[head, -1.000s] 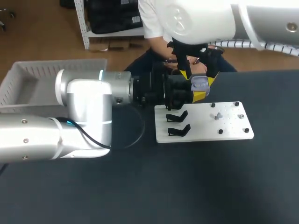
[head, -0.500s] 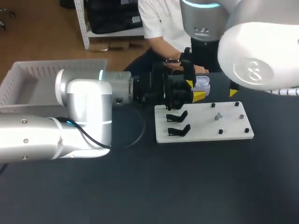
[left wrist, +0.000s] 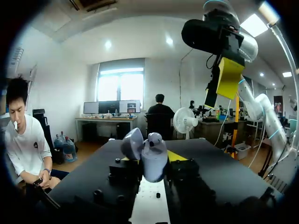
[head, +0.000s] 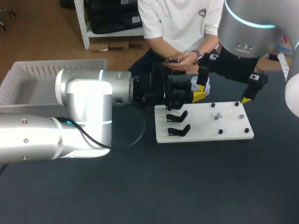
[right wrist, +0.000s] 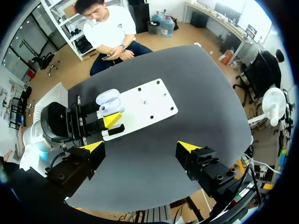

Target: Pick up each earbud case from the left stands, insert the matching earbuds, close the lid, and place the case in the box.

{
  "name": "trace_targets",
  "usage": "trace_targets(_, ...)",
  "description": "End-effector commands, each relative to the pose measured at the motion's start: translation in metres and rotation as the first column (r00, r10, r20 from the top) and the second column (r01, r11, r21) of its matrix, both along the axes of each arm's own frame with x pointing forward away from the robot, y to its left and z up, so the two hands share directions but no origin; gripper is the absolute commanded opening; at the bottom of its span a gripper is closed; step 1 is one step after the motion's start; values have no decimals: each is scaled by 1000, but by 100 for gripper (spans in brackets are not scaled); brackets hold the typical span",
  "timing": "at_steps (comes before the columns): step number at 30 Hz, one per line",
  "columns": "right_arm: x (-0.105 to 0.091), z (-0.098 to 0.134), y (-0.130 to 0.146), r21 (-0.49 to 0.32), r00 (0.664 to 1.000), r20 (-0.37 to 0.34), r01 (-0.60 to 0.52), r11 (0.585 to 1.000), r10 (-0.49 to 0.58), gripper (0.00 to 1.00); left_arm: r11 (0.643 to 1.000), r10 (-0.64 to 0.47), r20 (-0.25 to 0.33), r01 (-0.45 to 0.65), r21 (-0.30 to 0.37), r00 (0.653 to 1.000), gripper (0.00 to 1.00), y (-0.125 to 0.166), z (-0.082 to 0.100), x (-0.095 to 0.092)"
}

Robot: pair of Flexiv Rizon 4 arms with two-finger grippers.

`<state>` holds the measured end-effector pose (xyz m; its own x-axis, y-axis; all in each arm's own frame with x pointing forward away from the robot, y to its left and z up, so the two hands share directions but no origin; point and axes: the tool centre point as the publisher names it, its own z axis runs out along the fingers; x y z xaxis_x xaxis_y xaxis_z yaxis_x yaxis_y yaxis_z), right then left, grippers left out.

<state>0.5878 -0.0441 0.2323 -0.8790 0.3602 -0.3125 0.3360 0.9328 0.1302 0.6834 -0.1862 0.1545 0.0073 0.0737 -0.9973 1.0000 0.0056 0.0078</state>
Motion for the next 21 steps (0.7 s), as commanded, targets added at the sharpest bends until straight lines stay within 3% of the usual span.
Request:
trace_targets(1,-3,-2,-3,33,1000,22,-10,999,9,100,1000,5,5,-5,-6,1000,0,0,-1,-1)
trace_targets(4,-3,-2,-3,33,1000,22,-10,999,9,100,1000,5,5,-5,-6,1000,0,0,-1,-1)
trace_targets(10,-6,-36,-22,77,988,154,4,997,-16,100,1000,5,5,-5,-6,1000,0,0,-1,-1)
trace_targets(21,6,-97,-43,119,984,174,8,993,-29,100,1000,5,5,-5,-6,1000,0,0,-1,-1)
